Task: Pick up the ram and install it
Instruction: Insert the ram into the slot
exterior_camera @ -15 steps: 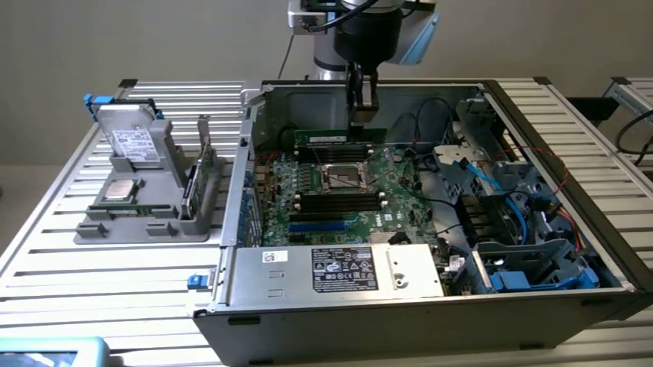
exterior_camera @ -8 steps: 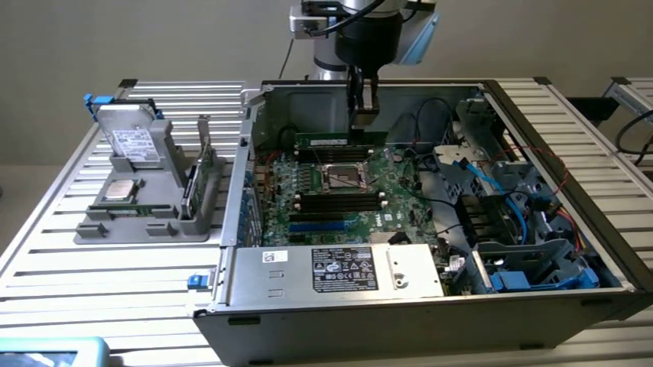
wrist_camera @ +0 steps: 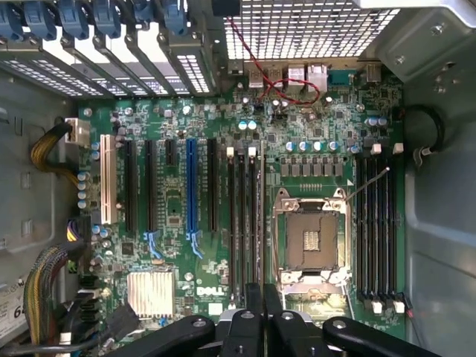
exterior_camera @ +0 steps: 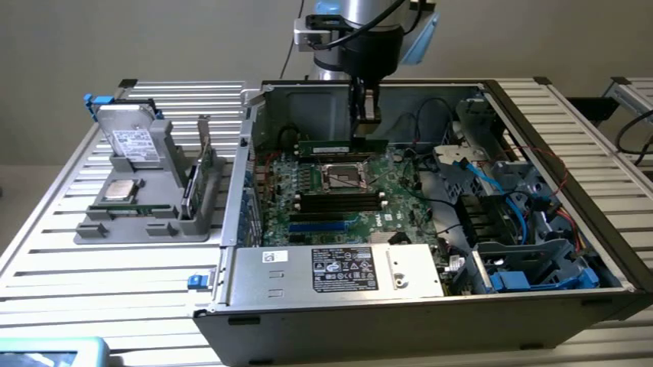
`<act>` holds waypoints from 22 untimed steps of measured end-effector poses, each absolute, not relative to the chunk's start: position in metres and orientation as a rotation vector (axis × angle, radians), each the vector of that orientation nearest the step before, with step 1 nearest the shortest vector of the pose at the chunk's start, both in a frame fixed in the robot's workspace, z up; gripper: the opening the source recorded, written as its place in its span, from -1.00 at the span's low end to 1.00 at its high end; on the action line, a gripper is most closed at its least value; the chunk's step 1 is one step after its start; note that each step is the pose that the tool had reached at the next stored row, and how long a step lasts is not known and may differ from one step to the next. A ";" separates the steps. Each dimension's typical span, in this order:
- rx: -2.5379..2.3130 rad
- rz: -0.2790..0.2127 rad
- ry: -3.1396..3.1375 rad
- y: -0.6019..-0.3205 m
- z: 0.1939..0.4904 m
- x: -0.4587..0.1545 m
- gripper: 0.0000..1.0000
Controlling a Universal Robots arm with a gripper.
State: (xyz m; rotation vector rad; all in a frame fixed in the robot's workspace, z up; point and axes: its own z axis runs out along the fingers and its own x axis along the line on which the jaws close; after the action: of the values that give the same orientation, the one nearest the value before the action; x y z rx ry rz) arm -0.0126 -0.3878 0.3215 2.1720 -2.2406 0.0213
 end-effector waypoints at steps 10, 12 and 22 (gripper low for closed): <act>2.158 0.052 -2.226 -0.388 0.309 -0.013 -0.76; 2.157 0.053 -2.225 -0.388 0.307 -0.013 -0.76; 2.176 0.040 -2.195 -0.388 0.301 -0.009 -0.76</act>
State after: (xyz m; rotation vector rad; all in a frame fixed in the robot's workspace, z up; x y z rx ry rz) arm -0.0086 -0.3880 0.3008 2.1762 -2.1952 0.0405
